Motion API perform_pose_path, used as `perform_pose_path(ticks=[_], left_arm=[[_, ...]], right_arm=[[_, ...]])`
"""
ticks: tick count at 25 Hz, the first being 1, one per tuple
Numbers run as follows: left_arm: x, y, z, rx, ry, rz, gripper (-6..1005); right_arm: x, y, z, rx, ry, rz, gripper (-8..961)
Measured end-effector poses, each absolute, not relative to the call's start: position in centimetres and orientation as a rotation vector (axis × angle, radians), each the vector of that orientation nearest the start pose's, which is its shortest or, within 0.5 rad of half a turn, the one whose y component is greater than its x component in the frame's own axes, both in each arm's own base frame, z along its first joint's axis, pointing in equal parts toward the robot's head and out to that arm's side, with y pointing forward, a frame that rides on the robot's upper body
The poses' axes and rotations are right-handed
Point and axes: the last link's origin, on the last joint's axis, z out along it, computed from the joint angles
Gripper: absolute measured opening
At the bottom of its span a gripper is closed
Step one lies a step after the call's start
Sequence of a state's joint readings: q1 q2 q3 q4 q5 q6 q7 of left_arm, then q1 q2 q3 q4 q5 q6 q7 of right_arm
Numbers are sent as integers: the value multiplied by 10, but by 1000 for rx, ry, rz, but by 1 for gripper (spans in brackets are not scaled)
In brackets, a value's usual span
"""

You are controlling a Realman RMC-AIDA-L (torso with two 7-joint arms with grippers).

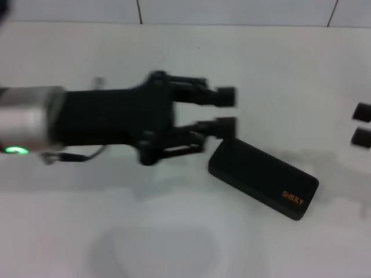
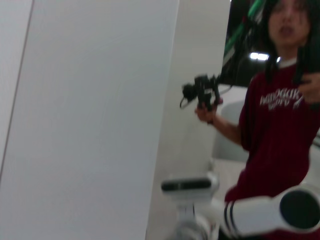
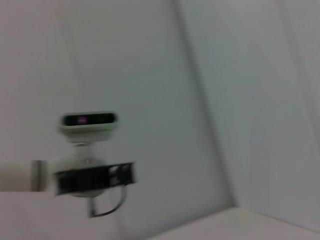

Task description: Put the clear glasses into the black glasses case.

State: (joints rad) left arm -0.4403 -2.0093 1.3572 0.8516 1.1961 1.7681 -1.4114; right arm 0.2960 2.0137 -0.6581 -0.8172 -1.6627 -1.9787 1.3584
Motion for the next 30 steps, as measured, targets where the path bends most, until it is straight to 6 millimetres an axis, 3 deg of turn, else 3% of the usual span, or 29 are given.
perform_pose_path(ticks=[2,5,9,13,26,30], left_arm=[[-168,287,24,-2891,-191,-1417,238],[-181,285,30,-2867,-259,-1389,348],[-191,280,26,-2899,-315,-1324,544],[-197,277,18,-2950,-340,-1248,652],[-208,267,12,-2935,-339,-1225,884],[-208,267,11,-2935,-344,-1227,884]], right_arm=[[269,255,77,-2660,359,1168,324],[265,251,67,-2722,340,1180,431],[250,254,50,-2850,263,1178,570],[240,258,42,-2904,213,1175,697],[227,270,39,-2912,158,1213,731],[225,272,39,-2915,145,1215,752]])
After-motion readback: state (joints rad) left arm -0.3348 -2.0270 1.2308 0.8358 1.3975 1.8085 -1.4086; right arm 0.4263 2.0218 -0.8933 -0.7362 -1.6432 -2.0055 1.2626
